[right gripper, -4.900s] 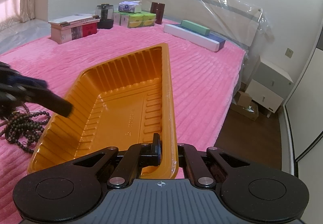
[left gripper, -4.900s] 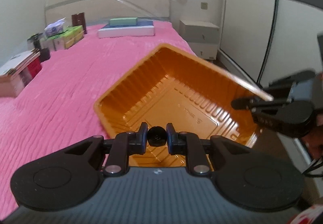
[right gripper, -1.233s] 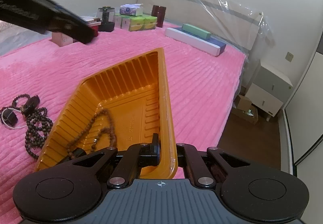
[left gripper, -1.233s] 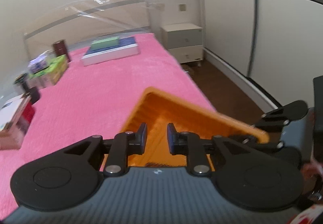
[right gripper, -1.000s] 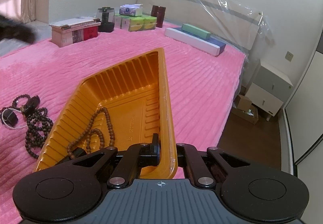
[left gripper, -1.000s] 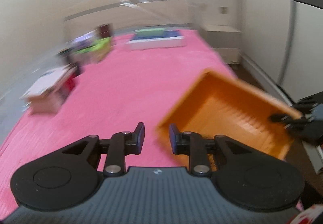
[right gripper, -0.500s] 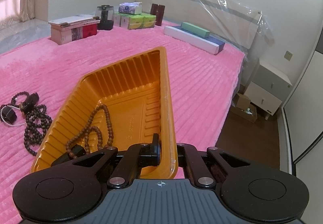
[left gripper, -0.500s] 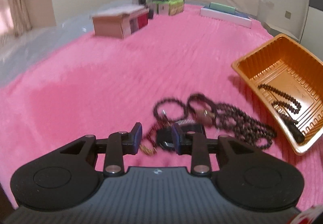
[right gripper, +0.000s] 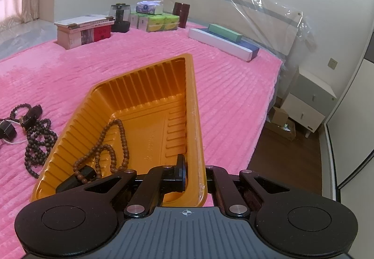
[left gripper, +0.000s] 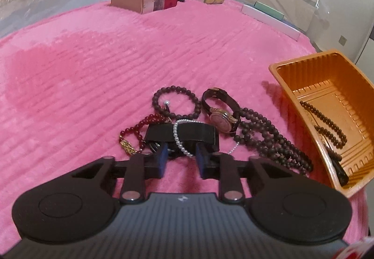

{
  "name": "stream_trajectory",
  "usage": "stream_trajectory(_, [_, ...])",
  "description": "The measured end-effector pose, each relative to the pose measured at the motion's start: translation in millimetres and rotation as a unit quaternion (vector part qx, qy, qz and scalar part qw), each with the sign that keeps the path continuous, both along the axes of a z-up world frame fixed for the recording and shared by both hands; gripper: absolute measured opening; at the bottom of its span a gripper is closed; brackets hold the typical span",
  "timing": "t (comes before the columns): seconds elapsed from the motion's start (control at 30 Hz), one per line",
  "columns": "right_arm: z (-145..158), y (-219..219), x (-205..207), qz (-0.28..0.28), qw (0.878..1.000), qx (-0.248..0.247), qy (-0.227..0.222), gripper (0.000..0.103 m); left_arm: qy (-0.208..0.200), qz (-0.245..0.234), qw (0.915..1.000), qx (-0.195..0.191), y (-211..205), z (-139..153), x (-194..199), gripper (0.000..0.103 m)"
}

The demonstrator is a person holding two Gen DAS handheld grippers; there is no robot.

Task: Organize jewelry
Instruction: 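Grasp the white pearl strand from the pile with the left tool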

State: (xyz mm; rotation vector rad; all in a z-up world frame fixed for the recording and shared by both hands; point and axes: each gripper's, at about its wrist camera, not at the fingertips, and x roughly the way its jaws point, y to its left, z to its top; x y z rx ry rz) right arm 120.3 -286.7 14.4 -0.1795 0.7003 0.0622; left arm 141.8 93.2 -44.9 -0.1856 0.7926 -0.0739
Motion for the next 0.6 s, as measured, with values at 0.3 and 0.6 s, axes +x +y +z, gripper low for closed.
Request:
stream_trajectory(0.3, [-1, 0, 1, -0.002, 1.0, 0.0, 0.0, 0.004, -0.019, -0.033, 0.9991, 0.019, -5, 25, -8, 0.002])
stream_trajectory(0.6, [2, 2, -1, 0.001, 1.0, 0.0, -0.004, 0.004, -0.083, -0.091, 0.9914, 0.045, -22, 94, -10, 0.002])
